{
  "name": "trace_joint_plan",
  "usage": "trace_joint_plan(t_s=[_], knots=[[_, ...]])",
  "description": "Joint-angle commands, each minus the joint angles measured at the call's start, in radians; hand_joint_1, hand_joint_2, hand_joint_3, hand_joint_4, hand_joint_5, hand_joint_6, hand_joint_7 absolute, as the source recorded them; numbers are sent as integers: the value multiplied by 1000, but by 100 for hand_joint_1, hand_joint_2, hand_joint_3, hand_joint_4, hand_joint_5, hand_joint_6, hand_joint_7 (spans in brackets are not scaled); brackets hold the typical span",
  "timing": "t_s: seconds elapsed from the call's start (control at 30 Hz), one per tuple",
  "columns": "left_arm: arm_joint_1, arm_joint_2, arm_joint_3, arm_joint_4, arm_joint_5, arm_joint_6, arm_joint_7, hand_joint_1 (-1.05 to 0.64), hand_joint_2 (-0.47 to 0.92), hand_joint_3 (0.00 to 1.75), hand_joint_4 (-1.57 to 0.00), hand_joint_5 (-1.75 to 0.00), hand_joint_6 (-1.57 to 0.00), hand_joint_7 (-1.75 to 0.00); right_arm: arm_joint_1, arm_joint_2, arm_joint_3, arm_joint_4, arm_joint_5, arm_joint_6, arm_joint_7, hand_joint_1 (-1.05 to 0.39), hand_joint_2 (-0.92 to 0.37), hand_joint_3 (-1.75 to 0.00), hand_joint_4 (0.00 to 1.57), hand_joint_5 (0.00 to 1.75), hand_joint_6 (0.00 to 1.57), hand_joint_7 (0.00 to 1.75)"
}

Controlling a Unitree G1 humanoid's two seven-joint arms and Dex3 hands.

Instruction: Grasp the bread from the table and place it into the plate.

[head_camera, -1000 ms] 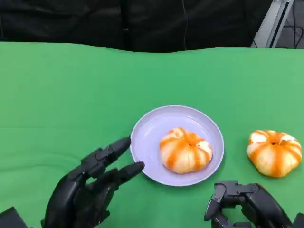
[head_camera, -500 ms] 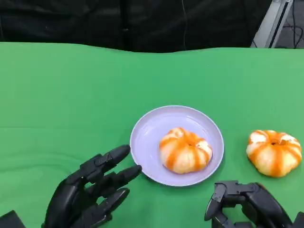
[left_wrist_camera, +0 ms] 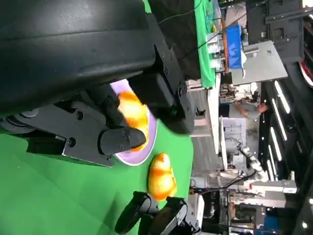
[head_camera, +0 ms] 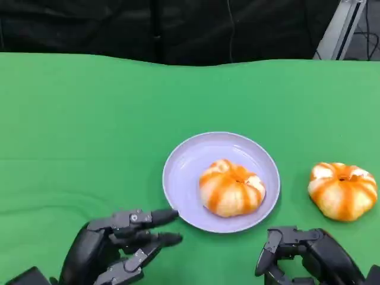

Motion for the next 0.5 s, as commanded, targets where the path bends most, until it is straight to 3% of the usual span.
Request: trace_joint_plan(t_s=[0.03, 0.07, 0.17, 0.33, 0.5], knots=[[-6, 7, -5, 40, 6, -49, -2, -6, 71, 83, -117, -85, -137, -25, 6, -10, -7, -9, 10, 5, -3, -12, -61, -96, 83, 147, 86, 117], [-6, 4, -6, 44, 11, -55, 6, -7, 65, 94, -107, -113, -127, -55, 7, -10, -7, -10, 11, 7, -2, -11, -62, -96, 83, 147, 86, 117], [-6, -5, -10, 57, 13, -64, 12, -7, 57, 108, -100, -135, -111, -93, 8, -11, -8, -13, 9, 8, -6, -11, -61, -97, 82, 147, 86, 117], [-4, -12, -31, 84, 36, -105, 15, -11, 49, 124, -96, -148, -102, -115, 10, -9, -7, -13, 10, 6, -5, -13, -60, -98, 82, 146, 86, 116], [-7, -9, -44, 91, 38, -116, 17, -13, 49, 124, -91, -158, -95, -129, 11, -11, -6, -13, 9, 2, -3, -12, -60, -98, 82, 147, 86, 117]])
